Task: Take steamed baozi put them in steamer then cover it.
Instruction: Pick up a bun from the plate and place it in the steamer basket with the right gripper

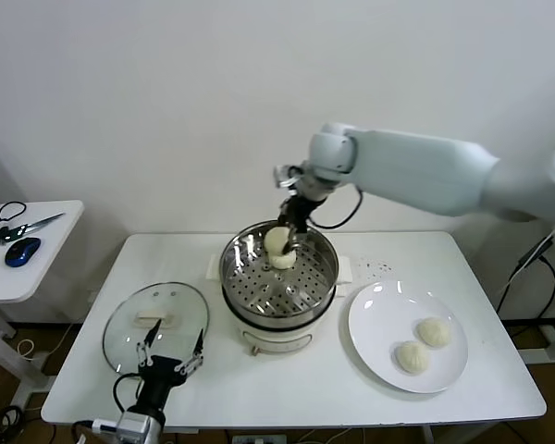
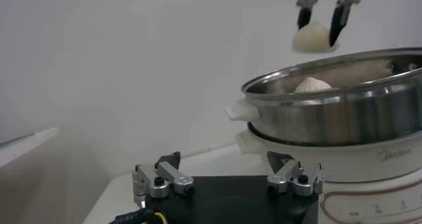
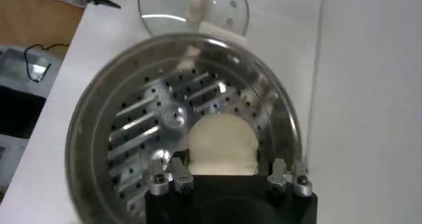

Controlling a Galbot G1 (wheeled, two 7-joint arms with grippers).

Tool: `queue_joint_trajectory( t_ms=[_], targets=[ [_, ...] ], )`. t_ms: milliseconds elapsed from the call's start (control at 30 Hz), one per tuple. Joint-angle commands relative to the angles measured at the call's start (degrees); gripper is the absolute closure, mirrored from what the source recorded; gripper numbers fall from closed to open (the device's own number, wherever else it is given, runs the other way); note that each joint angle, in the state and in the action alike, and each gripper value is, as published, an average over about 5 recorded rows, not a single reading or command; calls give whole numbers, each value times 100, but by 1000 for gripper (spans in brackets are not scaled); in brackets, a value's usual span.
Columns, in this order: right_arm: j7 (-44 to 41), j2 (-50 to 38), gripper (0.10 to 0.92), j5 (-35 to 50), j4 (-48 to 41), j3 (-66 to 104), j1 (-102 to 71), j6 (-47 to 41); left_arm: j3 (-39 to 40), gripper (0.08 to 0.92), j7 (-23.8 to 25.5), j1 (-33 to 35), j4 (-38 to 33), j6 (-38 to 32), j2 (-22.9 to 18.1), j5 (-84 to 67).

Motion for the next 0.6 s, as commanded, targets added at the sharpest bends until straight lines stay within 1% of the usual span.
queue_joint_trajectory(
  t_ms=[33, 300, 467, 533, 600],
  targets=[
    [74, 694, 351, -60, -274, 21, -480, -79, -1, 177, 1, -7, -10, 6, 5, 1],
    [30, 813, 354, -282, -707, -35, -759, -10, -36, 177, -2, 15, 5, -14, 3, -18],
    [31, 834, 348, -362, -816, 7, -857, 27, -55, 177, -3, 43, 34, -35, 4, -34],
    [50, 844, 333, -380, -832, 35, -882, 24, -54, 177, -3, 39, 37, -31, 0, -29],
    [68, 837, 293, -394, -818, 43, -883, 19, -54, 177, -3, 38, 30, -26, -6, -22]
  ],
)
